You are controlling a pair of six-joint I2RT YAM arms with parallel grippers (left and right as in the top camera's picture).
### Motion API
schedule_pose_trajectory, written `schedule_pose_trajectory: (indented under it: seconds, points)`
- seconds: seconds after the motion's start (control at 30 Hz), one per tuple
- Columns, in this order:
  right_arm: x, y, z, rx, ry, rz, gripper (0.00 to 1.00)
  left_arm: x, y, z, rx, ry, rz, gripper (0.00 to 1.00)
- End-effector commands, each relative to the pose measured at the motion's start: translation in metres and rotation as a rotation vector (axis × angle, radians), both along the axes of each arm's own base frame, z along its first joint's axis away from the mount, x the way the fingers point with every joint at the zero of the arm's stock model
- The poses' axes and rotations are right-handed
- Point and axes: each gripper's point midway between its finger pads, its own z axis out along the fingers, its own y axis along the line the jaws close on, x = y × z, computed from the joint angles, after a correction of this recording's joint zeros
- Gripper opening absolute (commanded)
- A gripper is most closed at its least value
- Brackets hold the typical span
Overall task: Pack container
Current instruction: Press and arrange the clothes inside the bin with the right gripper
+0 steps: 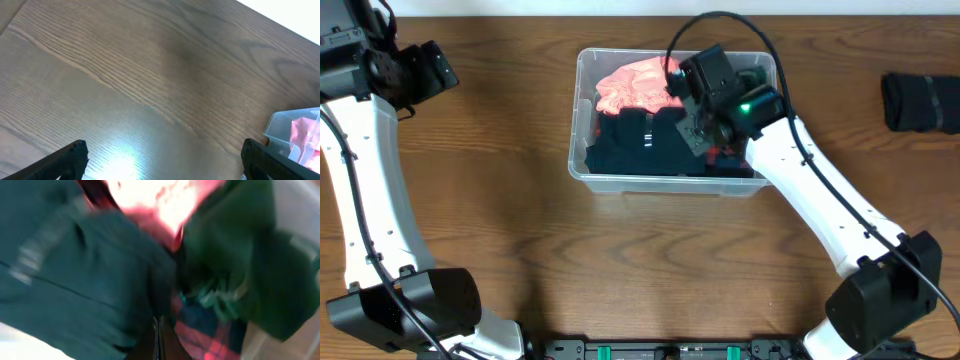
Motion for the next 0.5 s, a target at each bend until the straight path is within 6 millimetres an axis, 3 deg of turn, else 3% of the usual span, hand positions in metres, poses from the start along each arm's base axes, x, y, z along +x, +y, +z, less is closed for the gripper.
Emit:
schedule_pose_trajectory:
  seconds: [0.0, 0.13, 0.47]
  points:
    - [-0.001, -0.020, -0.007, 0.003, 0.021, -0.092, 0.01, -0.001, 0.003, -0.001, 0.007, 0.005, 0.007, 0.98]
    - [-0.005, -0.018, -0.016, 0.016, 0.045, -0.087, 0.01, -0.001, 0.003, -0.001, 0.007, 0.005, 0.007, 0.98]
    - [-0.007, 0.026, -0.028, 0.114, 0.044, 0.002, 0.01, -0.001, 0.003, -0.001, 0.007, 0.005, 0.007, 0.98]
